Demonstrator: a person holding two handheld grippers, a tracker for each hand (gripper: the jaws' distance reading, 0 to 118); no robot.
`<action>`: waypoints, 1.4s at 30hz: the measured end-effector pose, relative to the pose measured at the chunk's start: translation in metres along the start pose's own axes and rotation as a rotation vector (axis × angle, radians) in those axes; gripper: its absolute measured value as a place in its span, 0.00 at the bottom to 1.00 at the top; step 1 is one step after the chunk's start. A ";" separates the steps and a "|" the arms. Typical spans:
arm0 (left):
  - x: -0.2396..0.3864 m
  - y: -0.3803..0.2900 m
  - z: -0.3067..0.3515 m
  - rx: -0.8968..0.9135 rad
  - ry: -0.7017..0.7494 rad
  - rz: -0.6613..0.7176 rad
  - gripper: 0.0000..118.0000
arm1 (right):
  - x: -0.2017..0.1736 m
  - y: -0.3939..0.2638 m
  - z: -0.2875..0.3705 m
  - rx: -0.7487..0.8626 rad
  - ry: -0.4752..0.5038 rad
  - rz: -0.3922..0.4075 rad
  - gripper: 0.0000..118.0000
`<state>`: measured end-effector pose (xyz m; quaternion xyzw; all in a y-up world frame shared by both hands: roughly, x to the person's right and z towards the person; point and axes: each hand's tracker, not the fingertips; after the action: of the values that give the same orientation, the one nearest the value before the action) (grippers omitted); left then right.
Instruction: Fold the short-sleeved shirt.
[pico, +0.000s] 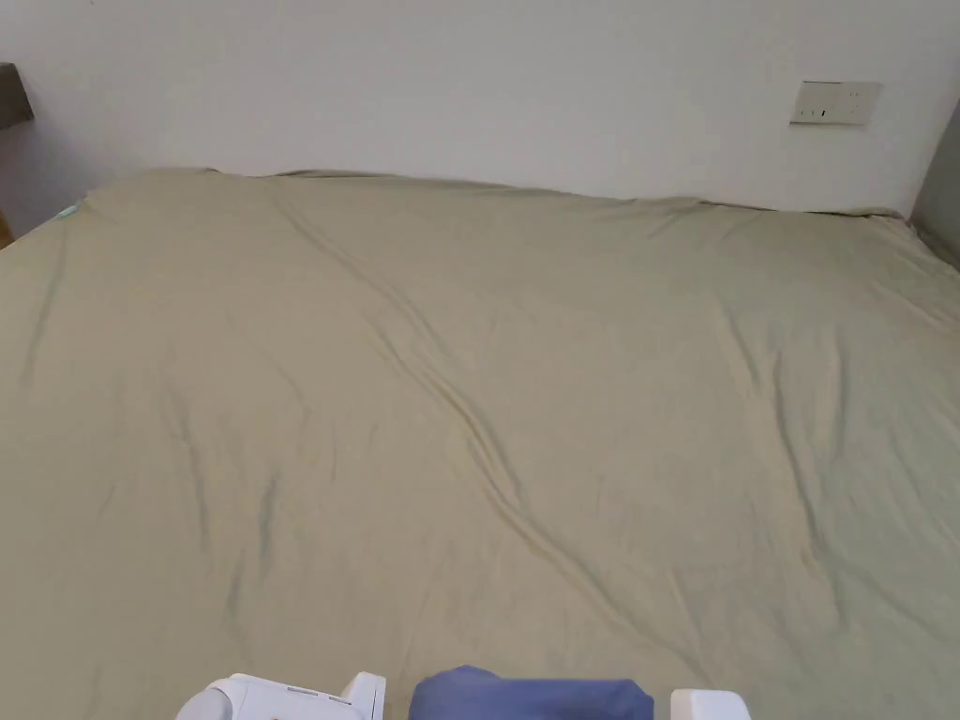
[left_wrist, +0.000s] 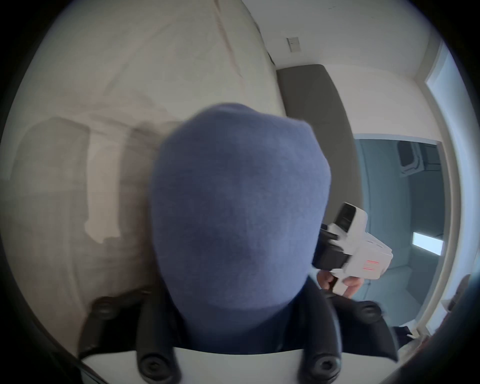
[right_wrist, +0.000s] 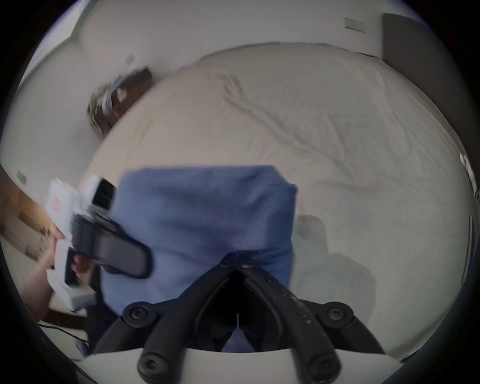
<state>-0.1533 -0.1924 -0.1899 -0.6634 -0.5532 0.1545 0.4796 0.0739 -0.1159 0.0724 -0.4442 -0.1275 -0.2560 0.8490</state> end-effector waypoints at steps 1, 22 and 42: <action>-0.001 0.000 0.005 -0.009 -0.024 0.024 0.32 | 0.005 0.000 0.014 0.071 0.031 -0.049 0.02; 0.014 0.072 0.272 0.020 0.537 0.096 0.26 | -0.115 0.004 0.154 1.035 -0.538 0.269 0.02; -0.178 0.069 0.571 0.270 1.064 0.388 0.55 | -0.250 0.088 0.030 0.790 -0.314 0.370 0.03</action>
<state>-0.5934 -0.0792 -0.5849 -0.6720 -0.0797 -0.0459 0.7349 -0.0865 0.0311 -0.0822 -0.1352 -0.2609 0.0385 0.9551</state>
